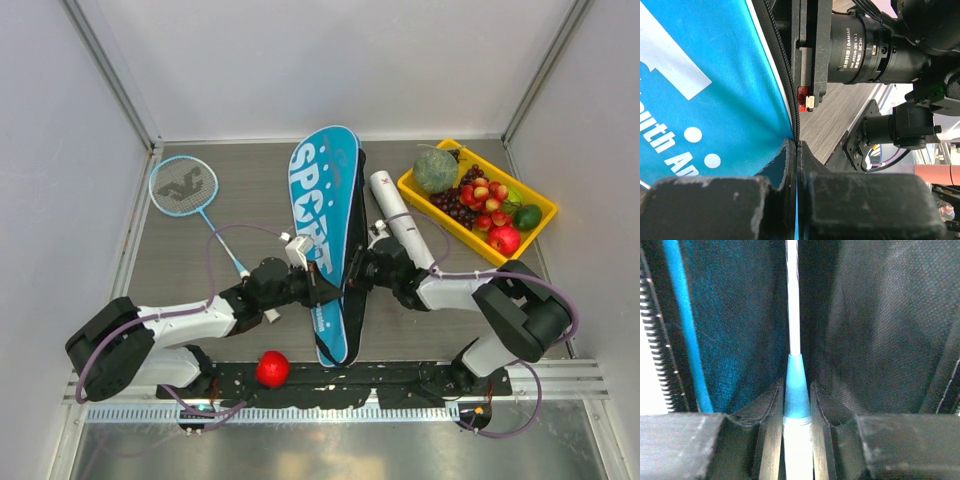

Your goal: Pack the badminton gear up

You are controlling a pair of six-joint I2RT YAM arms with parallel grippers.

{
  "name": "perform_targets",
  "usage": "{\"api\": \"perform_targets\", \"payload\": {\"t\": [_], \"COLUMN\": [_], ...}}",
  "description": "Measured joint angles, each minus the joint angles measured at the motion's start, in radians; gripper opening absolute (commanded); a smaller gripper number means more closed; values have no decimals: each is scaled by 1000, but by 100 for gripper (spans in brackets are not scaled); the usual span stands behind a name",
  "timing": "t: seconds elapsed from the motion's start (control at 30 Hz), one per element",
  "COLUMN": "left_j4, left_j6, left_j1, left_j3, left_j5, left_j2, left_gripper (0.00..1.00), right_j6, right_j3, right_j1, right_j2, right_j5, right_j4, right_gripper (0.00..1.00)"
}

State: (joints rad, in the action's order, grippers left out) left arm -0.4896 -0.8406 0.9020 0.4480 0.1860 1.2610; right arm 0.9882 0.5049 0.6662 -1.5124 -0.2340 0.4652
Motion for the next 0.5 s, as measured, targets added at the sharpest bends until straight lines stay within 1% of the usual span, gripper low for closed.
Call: {"api": "perform_targets", "payload": {"t": [0.07, 0.13, 0.17, 0.2, 0.23, 0.27, 0.3, 0.4, 0.47, 0.5], "left_j4": [-3, -9, -13, -15, -16, -16, -14, 14, 41, 55], "left_j6": [-6, -13, -16, -17, -18, -18, -19, -19, -17, -16], "left_j1": [0, 0, 0, 0, 0, 0, 0, 2, 6, 7], "left_j3": [-4, -9, -13, -15, -17, -19, -20, -21, -20, -19], "left_j5": [-7, -16, -23, -31, -39, -48, -56, -85, -98, -106], "left_j2": [0, 0, 0, -1, -2, -6, -11, -35, -55, -64], "left_gripper": [0, 0, 0, 0, 0, 0, 0, 0, 0, 0], "right_j6": [9, 13, 13, 12, 12, 9, 4, -33, -72, -92], "right_j3": [11, 21, 27, 38, 45, 54, 60, 76, 82, 83], "right_j1": [22, 38, 45, 50, 53, 55, 55, 51, 52, 51], "right_j2": [-11, -24, -29, -35, -39, -40, -40, -24, 20, 49], "right_j5": [30, 58, 67, 78, 82, 88, 97, 126, 140, 145], "right_j4": [2, 1, -2, -10, -17, -32, -48, -130, -206, -240], "right_gripper": [16, 26, 33, 38, 46, 50, 58, 65, 71, 72]}}
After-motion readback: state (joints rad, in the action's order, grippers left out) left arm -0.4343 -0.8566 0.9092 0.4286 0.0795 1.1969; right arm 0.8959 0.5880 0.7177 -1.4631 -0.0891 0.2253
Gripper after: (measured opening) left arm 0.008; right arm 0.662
